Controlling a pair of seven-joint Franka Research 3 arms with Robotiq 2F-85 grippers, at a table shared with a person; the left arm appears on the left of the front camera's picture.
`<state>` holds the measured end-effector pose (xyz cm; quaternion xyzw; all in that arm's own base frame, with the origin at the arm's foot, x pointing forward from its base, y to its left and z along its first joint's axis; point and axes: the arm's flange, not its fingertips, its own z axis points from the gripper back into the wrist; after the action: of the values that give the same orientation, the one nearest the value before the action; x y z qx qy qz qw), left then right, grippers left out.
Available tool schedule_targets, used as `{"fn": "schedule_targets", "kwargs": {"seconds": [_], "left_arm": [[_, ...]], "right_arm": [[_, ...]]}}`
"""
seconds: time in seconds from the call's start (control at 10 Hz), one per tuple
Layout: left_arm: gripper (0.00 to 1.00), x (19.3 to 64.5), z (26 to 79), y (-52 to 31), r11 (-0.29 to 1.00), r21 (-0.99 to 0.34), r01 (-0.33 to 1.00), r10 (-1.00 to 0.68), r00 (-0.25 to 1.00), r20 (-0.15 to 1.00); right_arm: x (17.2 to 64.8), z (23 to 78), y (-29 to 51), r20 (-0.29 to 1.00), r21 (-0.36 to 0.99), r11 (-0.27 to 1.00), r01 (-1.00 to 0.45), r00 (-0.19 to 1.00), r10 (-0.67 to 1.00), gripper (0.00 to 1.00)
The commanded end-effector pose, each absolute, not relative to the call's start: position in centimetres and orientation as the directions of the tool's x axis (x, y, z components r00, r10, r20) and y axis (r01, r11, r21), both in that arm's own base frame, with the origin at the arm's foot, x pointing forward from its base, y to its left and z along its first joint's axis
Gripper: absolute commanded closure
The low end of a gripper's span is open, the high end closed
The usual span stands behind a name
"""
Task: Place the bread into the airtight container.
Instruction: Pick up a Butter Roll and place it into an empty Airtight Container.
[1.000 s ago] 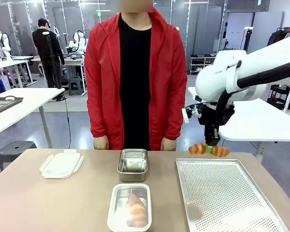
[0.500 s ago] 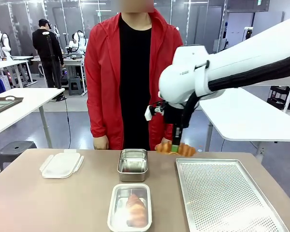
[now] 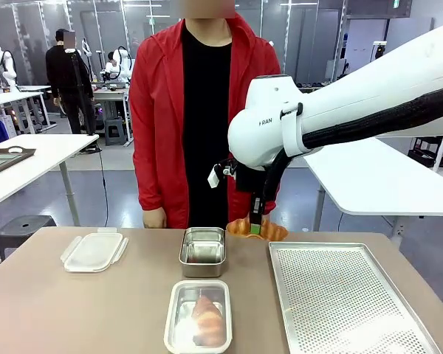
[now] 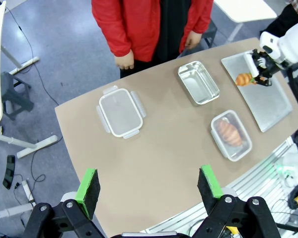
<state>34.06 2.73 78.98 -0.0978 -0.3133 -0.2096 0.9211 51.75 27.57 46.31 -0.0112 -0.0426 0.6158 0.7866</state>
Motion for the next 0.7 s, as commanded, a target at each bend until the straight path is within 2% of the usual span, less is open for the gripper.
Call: {"fn": "schedule_targets", "kwargs": {"seconds": [0.0, 0.3, 0.4, 0.5, 0.6], "left_arm": [[0.00, 33.9, 79.0, 2.7, 0.891, -0.051, 0.452, -0.326, 0.713, 0.620], [0.00, 33.9, 79.0, 2.7, 0.891, -0.051, 0.452, -0.326, 0.713, 0.620], [0.00, 33.9, 79.0, 2.7, 0.891, -0.051, 0.452, -0.326, 0.713, 0.620], [0.00, 33.9, 79.0, 2.7, 0.891, -0.051, 0.452, -0.326, 0.713, 0.620], [0.00, 33.9, 79.0, 2.7, 0.891, -0.051, 0.452, -0.326, 0.713, 0.620]], "right_arm": [[51.6, 46.4, 27.6, 0.052, -0.068, 0.225, -0.972, 0.222, 0.974, 0.90], [51.6, 46.4, 27.6, 0.052, -0.068, 0.225, -0.972, 0.222, 0.974, 0.90], [51.7, 46.3, 27.7, 0.053, -0.069, 0.239, -0.969, 0.235, 0.970, 0.83], [51.6, 45.6, 28.9, 0.093, -0.096, 0.224, -0.970, 0.215, 0.972, 0.83], [53.0, 45.5, 29.4, 0.146, -0.133, 0.346, -0.929, 0.327, 0.934, 0.83]]}}
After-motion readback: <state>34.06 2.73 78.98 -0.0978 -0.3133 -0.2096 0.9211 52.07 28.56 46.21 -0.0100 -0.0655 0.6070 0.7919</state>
